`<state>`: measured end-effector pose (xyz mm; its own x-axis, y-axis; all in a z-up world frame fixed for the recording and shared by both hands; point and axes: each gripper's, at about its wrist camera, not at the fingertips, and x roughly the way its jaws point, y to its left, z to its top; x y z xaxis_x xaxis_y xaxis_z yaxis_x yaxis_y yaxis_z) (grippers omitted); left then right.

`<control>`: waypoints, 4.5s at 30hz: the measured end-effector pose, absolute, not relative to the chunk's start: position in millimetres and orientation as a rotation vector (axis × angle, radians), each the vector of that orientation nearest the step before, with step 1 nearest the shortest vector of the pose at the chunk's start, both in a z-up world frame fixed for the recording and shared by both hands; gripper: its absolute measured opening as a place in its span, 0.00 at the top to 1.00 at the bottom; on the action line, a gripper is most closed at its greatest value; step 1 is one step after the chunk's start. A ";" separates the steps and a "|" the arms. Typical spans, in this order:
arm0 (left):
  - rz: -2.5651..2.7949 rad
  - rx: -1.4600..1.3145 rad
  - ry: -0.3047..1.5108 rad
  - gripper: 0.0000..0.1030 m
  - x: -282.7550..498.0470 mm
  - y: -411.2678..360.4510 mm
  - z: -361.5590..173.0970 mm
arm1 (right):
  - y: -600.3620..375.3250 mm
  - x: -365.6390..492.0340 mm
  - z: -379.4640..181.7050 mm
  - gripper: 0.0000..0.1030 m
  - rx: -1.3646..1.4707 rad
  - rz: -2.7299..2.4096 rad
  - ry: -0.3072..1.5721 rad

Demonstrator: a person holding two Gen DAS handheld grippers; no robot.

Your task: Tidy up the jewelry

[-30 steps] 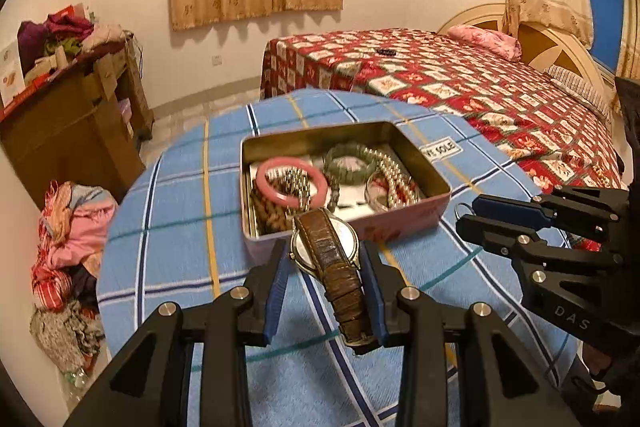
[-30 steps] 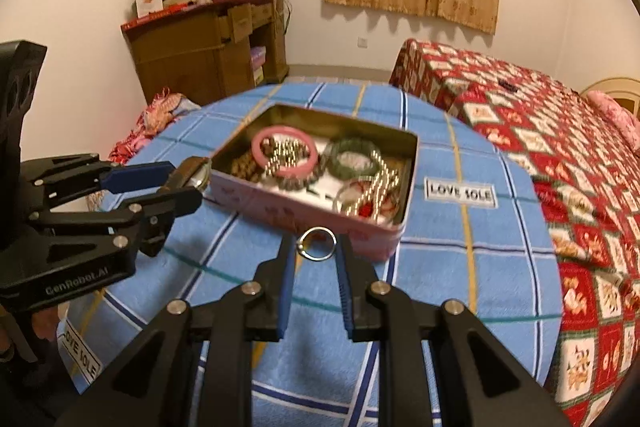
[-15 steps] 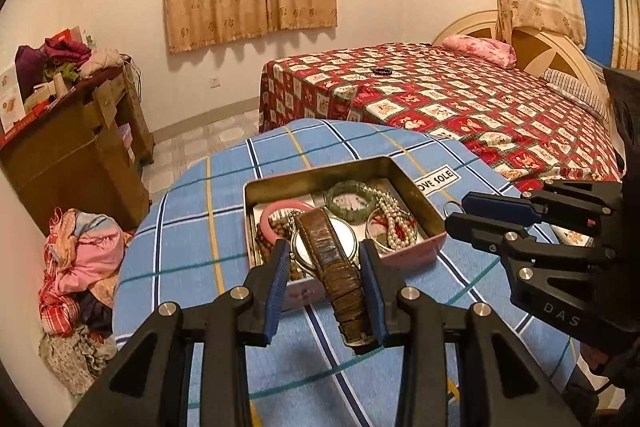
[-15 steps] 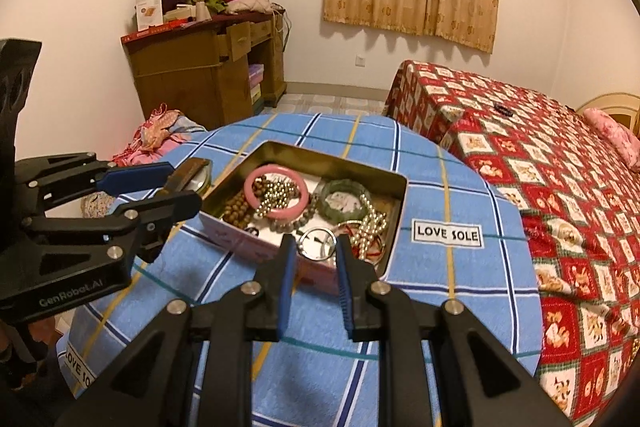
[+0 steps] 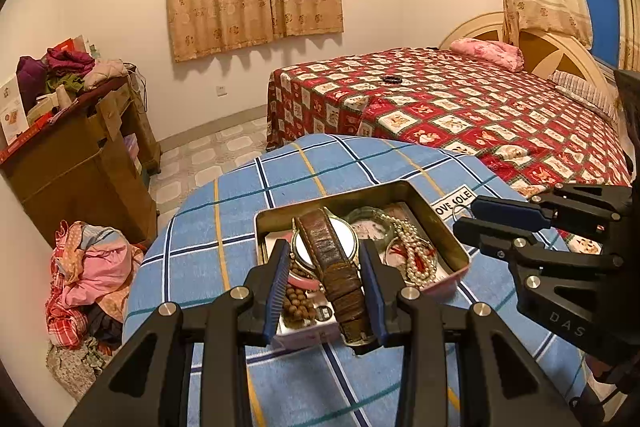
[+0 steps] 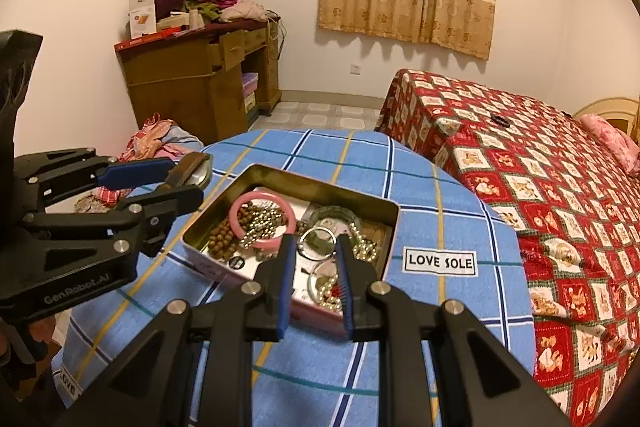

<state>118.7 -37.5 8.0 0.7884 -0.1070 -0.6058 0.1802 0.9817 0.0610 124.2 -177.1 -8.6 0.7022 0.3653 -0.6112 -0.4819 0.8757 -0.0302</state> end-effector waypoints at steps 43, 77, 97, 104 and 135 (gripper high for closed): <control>-0.097 0.155 0.763 0.65 196.0 -38.0 -34.5 | -155.8 200.3 -54.5 0.78 -0.237 0.395 0.756; 0.011 0.076 0.660 0.10 151.6 -6.8 -5.5 | -168.8 174.1 -46.8 0.20 -0.263 0.347 0.683; 0.009 0.065 0.681 0.10 139.3 -0.9 -12.4 | -174.2 167.3 -35.6 0.19 -0.240 0.343 0.673; 0.012 0.074 0.673 0.10 138.6 -2.9 -9.8 | -172.7 166.8 -33.2 0.19 -0.245 0.344 0.669; 0.033 0.125 0.671 0.10 138.8 -10.6 -9.6 | -172.5 165.4 -33.5 0.18 -0.248 0.342 0.663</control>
<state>138.8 -10.6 -9.6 0.7831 0.0708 -0.6179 0.0101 0.9919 0.1265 165.4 -172.5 -33.5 0.7357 0.2292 -0.6373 -0.3856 0.9154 -0.1158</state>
